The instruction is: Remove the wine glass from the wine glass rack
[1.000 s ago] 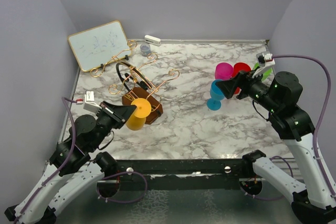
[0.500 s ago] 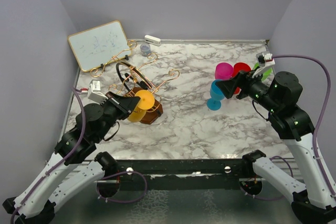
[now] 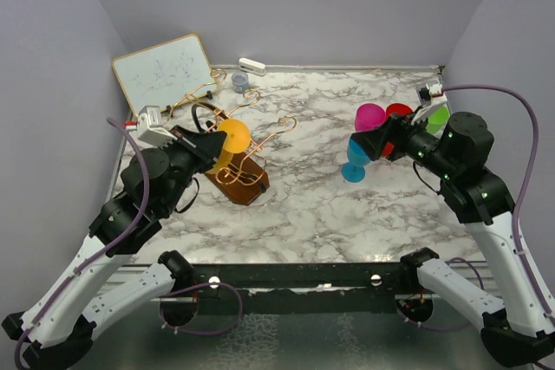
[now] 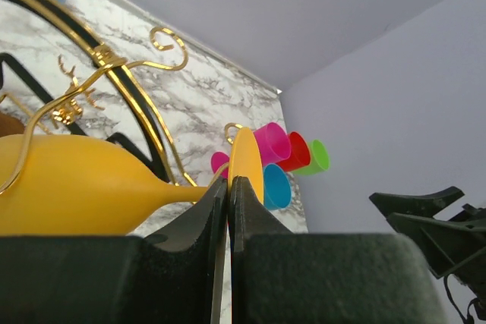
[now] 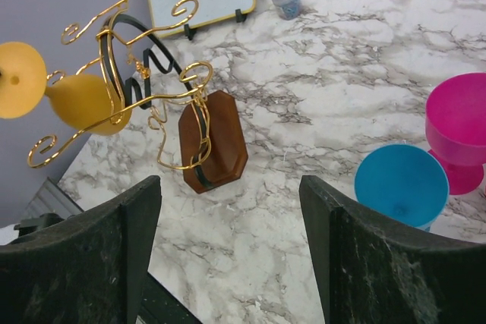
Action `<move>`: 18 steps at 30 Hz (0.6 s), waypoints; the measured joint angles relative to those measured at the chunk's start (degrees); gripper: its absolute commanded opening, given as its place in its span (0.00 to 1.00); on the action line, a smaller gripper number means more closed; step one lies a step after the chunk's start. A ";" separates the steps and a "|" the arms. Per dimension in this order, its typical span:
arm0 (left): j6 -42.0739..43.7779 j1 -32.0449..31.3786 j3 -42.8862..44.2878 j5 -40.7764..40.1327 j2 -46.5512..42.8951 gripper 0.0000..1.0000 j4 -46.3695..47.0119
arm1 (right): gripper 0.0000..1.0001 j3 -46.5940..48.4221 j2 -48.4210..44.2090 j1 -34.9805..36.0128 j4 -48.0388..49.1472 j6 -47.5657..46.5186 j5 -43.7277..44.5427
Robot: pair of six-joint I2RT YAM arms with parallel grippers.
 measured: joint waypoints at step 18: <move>6.05 0.04 14.78 10.60 11.80 0.00 11.63 | 0.70 5.46 4.22 0.00 -1.73 -4.13 -16.24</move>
